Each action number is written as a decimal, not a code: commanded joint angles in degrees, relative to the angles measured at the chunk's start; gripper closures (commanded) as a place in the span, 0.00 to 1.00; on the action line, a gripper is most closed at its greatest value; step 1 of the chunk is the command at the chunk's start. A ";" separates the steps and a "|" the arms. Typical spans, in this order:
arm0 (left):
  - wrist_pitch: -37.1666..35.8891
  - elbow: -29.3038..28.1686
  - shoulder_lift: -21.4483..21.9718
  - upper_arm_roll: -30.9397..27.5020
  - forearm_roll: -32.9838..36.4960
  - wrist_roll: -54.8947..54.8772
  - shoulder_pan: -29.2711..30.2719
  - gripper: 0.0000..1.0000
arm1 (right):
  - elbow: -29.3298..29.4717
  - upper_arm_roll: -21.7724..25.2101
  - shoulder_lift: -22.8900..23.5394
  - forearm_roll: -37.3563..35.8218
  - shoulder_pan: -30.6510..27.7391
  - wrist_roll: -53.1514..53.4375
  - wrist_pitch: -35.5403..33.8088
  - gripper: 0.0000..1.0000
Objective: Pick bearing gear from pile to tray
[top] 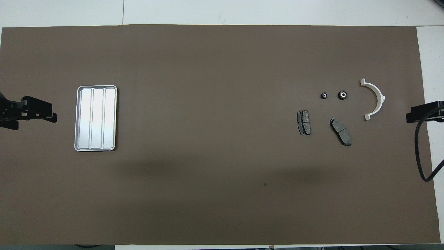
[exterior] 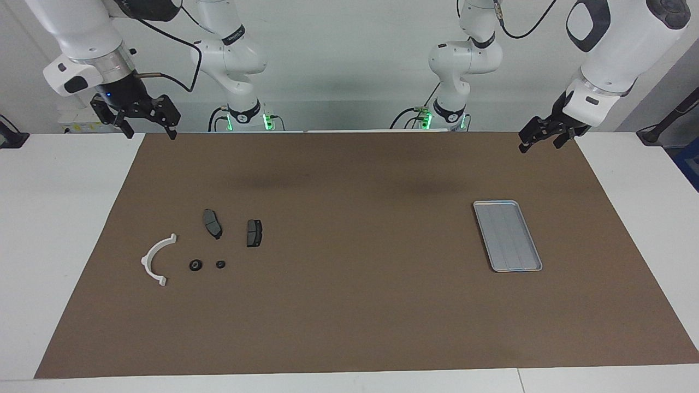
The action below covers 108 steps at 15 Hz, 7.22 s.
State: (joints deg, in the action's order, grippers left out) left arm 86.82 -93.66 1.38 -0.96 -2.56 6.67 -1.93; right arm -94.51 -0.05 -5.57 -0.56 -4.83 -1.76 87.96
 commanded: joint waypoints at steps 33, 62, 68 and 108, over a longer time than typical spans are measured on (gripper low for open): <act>10.88 -13.44 6.95 1.66 1.06 4.66 -2.47 0.00 | -0.59 -0.13 7.94 0.65 -1.32 0.53 10.39 0.00; 17.33 -22.44 7.94 1.93 0.62 13.98 -8.53 0.00 | -1.73 -0.30 33.96 1.17 1.49 1.49 41.07 0.00; 17.77 -22.18 7.85 1.93 0.54 13.90 -8.62 0.00 | -4.10 -0.30 33.87 1.17 1.41 1.23 41.15 0.00; 21.81 -24.20 7.67 2.01 -0.34 21.72 -13.19 0.00 | -4.80 -0.66 24.55 2.05 39.02 60.56 35.60 0.97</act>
State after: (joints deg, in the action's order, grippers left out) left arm 106.94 -115.60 7.26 1.67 -2.69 27.28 -14.12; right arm -96.63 -1.00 18.35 0.70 34.23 58.19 119.82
